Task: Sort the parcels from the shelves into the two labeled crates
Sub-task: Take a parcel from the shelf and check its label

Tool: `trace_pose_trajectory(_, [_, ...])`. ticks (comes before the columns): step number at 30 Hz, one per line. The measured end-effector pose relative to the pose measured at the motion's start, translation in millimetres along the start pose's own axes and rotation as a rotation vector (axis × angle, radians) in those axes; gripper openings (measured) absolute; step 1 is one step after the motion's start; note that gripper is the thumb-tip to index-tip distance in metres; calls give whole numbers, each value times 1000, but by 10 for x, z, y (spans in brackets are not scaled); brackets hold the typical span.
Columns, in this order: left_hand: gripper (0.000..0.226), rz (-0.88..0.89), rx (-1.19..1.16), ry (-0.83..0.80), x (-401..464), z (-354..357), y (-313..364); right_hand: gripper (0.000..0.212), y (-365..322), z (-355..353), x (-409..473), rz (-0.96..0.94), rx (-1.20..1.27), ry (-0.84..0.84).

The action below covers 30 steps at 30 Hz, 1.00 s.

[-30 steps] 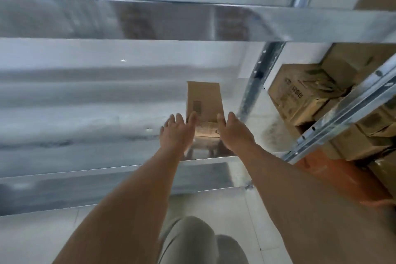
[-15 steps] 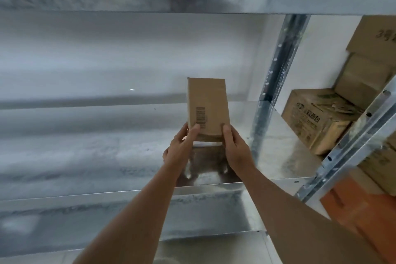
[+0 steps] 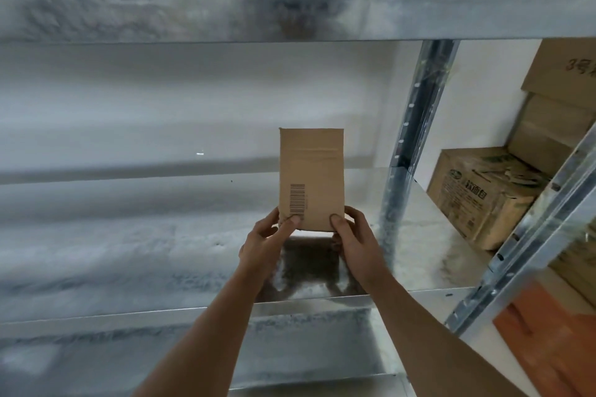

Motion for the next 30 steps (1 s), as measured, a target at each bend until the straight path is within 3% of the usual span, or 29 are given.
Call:
trace_pose_trajectory(9, [74, 25, -42, -29, -52, 13, 98, 33, 21, 19, 14, -13, 30, 1])
trace_pose_trajectory(15, [31, 42, -121, -14, -128, 8, 189, 36, 24, 14, 16, -21, 90, 2])
trace_pose_trajectory(22, [15, 56, -159, 55, -98, -52, 153, 27, 1, -91, 25, -26, 214, 76])
trace_pose_trajectory(26, [24, 101, -55, 69, -115, -72, 170, 39, 36, -159, 24, -25, 178, 121])
trace_pose_trajectory(30, [37, 99, -107, 99, -159, -119, 204, 28, -13, -126, -14, -84, 76, 96])
Point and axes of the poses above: each hand's wrist, its own x-axis towards the middle knuckle, its own z-axis out of the palm, y = z × x, the point moved 9 cm from there along x, towards the middle knuckle, and after that the axes turned 1 degree about x, right-handed, at the moved point
